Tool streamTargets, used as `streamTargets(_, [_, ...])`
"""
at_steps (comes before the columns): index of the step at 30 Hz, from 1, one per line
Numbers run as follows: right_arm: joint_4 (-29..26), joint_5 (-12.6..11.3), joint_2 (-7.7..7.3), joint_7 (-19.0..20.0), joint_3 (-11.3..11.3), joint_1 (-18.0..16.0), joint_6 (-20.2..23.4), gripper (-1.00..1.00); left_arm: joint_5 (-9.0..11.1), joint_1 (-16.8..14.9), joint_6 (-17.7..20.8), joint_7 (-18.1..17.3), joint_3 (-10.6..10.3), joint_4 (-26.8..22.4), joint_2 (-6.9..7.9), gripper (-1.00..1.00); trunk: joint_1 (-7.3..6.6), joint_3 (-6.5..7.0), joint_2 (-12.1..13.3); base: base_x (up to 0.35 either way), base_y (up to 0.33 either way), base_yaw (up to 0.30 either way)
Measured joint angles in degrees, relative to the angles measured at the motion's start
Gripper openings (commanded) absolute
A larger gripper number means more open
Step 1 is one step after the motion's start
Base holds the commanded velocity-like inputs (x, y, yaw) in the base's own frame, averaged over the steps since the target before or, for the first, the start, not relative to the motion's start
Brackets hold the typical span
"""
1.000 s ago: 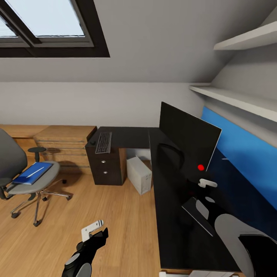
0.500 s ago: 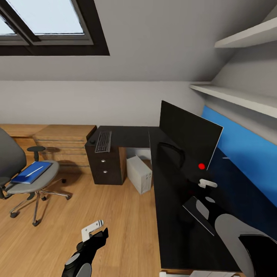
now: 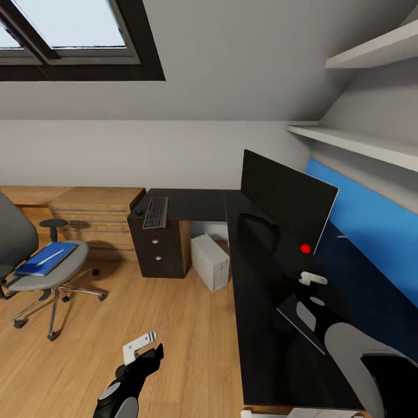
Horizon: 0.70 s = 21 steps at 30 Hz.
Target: In the bedroom, organize the workspace by keeping the computer under the desk, ensuring the monitor is on the desk, placing the keyboard on the desk next to the monitor, placing the mouse on the desk next to the keyboard, moving the folder from the swivel chair onto the desk next to the mouse, stacking the notebook on top of the folder with the pen on top of the notebook, and positioning the swivel chair next to the desk.
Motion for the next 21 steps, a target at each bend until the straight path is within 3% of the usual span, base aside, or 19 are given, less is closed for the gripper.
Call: streamTargets(21, [0.11,0.04,-0.28,-0.95,0.0,0.0,0.11,1.0,-0.1,0.0,0.0,0.0,-0.09,0.0,-0.02,1.0,4.62,-3.78,-8.43,0.0,0.0,0.0])
